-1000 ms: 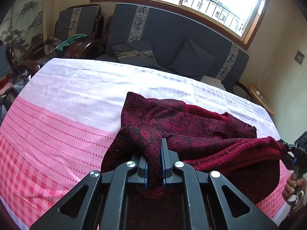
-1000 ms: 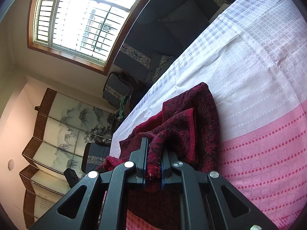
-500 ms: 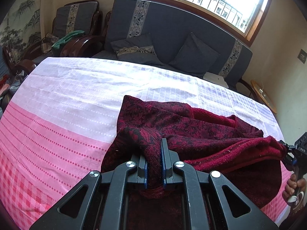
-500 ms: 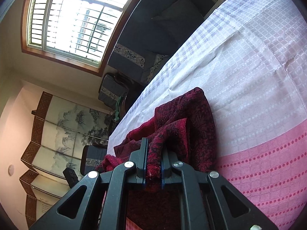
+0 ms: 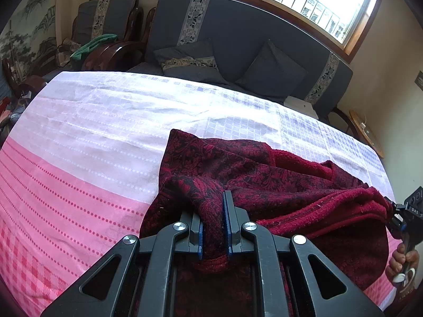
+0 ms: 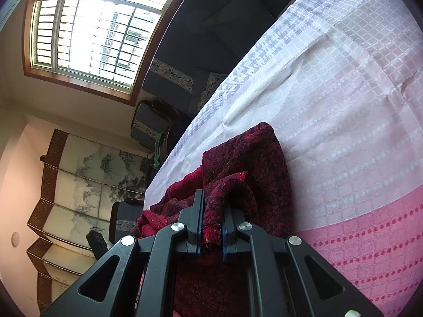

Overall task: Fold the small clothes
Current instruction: 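Lift the sweater hem with both grippers and fold it over toward the collar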

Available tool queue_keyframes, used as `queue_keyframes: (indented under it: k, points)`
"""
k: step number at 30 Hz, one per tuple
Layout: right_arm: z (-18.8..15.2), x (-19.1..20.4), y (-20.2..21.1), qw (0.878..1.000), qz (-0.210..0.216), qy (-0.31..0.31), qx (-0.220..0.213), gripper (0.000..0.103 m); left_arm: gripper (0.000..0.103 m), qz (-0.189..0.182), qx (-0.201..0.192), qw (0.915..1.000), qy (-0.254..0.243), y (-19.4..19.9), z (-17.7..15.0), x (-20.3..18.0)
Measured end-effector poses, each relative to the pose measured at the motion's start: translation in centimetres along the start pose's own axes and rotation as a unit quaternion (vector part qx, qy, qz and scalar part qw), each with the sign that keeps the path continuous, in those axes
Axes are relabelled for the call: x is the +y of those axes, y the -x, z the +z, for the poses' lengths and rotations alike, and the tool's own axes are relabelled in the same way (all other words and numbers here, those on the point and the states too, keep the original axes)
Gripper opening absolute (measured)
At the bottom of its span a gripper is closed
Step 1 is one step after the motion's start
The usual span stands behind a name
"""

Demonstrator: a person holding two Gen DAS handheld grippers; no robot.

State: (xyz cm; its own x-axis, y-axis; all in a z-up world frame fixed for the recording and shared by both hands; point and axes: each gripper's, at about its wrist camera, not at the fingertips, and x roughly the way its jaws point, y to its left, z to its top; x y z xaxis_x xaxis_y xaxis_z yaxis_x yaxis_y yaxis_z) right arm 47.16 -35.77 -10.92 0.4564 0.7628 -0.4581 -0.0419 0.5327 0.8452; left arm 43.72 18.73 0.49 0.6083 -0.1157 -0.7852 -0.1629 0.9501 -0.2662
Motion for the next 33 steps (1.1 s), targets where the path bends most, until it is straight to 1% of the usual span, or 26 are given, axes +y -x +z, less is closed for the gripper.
queue_keyframes:
  k: [16,22,25,29,33]
  points:
    - [0.0,-0.6,-0.7,1.000,-0.005,-0.003,0.001,0.010,0.016,0.005,0.007,1.0000,-0.004,-1.2,0.6,0.1]
    - [0.2,-0.9,-1.0,1.000,-0.006,-0.003,0.001,0.010,0.016,-0.001,0.020,0.9998,0.002,-1.7,0.9,0.1]
    - [0.3,-1.0,-1.0,1.000,-0.005,-0.001,0.001,0.010,0.017,-0.014,0.030,0.9994,0.013,-1.9,1.1,0.4]
    - [0.5,-1.2,-1.2,1.000,0.001,0.001,-0.003,0.012,0.020,-0.042,0.045,0.9974,0.037,-2.2,1.6,1.5]
    - [0.8,-1.4,-0.9,1.000,0.010,0.003,-0.020,0.014,0.024,-0.083,0.050,0.9927,0.072,-2.3,2.0,2.6]
